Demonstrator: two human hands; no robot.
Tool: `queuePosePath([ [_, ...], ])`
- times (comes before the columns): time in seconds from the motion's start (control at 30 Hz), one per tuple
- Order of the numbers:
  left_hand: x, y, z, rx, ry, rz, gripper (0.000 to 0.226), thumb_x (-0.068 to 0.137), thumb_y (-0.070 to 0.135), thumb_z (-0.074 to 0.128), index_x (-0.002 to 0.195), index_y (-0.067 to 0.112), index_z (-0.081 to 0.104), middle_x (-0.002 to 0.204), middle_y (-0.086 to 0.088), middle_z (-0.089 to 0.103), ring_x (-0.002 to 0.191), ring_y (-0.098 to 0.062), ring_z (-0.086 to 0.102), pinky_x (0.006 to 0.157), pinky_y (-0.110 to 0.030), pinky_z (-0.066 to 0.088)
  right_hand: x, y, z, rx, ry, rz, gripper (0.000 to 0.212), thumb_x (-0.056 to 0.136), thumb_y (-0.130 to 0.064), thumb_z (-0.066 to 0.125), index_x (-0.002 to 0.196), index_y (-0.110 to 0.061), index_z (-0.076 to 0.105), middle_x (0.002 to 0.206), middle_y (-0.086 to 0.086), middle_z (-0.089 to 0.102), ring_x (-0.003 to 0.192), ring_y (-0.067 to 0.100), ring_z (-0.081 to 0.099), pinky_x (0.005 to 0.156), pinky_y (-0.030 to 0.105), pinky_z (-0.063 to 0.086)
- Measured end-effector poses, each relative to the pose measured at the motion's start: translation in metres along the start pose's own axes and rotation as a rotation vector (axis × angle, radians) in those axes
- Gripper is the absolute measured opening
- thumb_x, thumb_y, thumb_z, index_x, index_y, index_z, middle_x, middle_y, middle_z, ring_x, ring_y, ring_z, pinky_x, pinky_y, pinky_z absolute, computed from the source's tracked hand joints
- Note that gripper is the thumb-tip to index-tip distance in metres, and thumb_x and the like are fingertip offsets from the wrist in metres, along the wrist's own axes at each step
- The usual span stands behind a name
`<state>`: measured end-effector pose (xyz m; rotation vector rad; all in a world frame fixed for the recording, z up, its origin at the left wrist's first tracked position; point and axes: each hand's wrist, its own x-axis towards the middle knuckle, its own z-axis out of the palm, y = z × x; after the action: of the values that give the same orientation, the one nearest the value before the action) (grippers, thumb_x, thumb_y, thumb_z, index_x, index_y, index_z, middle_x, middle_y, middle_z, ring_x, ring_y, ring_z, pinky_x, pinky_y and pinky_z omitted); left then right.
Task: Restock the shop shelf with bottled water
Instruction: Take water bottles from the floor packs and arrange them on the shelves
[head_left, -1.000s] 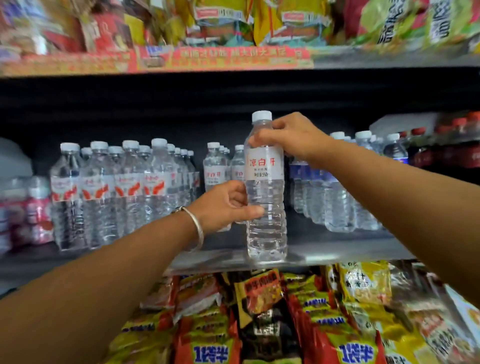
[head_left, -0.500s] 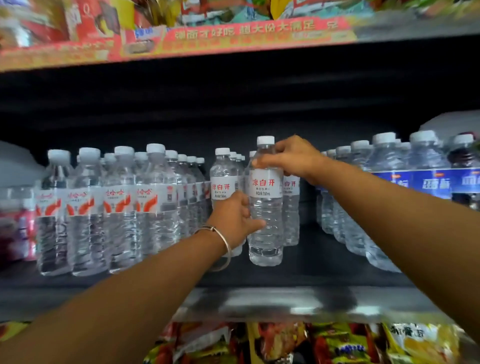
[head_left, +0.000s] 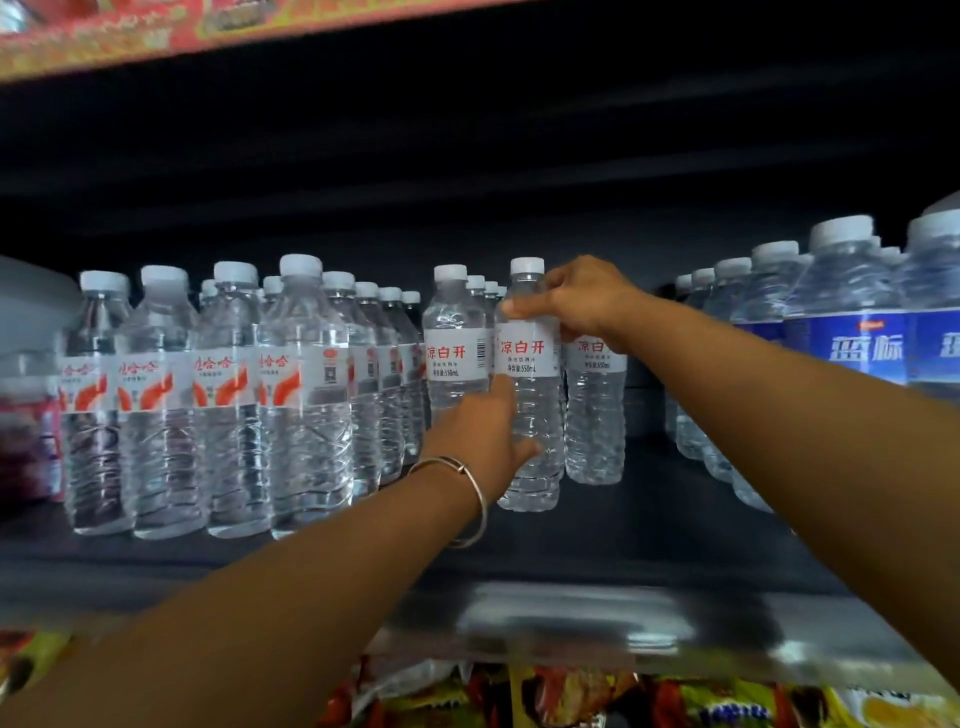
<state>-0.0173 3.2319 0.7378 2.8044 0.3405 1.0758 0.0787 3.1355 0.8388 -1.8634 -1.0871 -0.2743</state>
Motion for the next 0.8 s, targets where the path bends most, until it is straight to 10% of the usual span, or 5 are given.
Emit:
queuePosePath([
  [0.6, -0.001, 0.002, 0.006, -0.022, -0.013, -0.013, 0.037, 0.086, 0.026, 0.064, 0.11, 0.009, 0.042, 0.096, -0.013, 0.062, 0.087, -0.033, 0.061, 0.08, -0.046, 0.051, -0.012, 0.011, 0.013, -0.068, 0.176, -0.031, 0.068, 0.074, -0.048, 0.073, 0.122, -0.006, 0.052, 0.111, 0.005, 0.057, 0.1, 0.024, 0.062, 0.086, 0.041, 0.054],
  [0.8, -0.023, 0.01, -0.004, -0.04, 0.068, 0.066, 0.023, 0.088, 0.023, 0.057, 0.104, 0.008, 0.049, 0.103, -0.011, 0.059, 0.094, -0.03, 0.058, 0.082, -0.042, 0.049, -0.046, 0.012, 0.012, -0.293, 0.245, -0.111, 0.05, 0.089, -0.036, 0.061, 0.129, -0.009, 0.05, 0.124, 0.009, 0.056, 0.11, 0.022, 0.055, 0.087, 0.029, 0.045],
])
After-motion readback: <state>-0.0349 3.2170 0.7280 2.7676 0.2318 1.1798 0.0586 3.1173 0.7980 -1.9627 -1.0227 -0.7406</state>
